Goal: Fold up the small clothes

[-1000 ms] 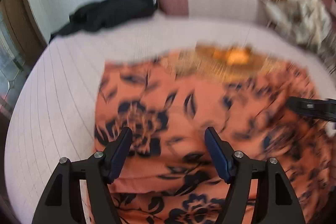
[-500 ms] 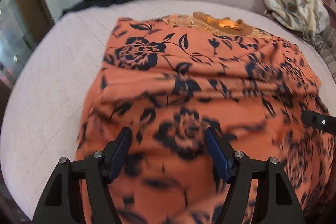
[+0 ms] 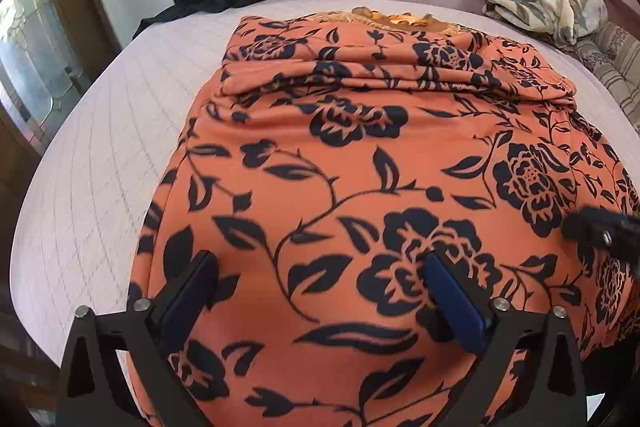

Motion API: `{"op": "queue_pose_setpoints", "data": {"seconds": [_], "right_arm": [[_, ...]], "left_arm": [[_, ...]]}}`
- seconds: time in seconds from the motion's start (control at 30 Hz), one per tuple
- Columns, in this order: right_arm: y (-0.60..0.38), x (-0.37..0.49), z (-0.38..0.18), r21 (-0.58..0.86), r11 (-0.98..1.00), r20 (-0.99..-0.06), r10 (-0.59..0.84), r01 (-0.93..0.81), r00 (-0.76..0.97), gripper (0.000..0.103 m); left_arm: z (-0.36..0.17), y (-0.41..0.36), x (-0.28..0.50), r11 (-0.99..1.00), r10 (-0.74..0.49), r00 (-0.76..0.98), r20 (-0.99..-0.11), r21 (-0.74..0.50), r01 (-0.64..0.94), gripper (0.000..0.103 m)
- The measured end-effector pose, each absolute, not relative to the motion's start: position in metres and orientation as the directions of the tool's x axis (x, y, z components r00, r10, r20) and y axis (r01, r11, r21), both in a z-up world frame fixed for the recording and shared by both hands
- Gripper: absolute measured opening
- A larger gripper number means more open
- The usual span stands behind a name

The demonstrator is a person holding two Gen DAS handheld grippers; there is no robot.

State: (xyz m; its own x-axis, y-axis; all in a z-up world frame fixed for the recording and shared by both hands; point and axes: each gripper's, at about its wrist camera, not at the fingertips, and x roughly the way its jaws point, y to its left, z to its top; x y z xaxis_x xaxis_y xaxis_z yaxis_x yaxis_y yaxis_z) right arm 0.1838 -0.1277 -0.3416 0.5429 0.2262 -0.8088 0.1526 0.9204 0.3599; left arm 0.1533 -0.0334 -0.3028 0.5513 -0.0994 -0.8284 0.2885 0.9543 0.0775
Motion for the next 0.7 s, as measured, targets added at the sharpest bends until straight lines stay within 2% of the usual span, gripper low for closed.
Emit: {"op": "queue_pose_setpoints", "data": {"seconds": [0.37,0.7], "right_arm": [[-0.121,0.142,-0.35,0.354,0.924,-0.807,0.222,0.147,0.547,0.061],[-0.132,0.143,-0.351,0.454,0.879,-0.766,0.3,0.148,0.569,0.067]], "left_arm": [[-0.306,-0.037,0.148,0.953,-0.087,0.576,-0.813,0.1,0.285,0.103],[-0.306,-0.036,0.143,0.95,-0.091,0.596,-0.797,0.11,0.292,0.103]]}}
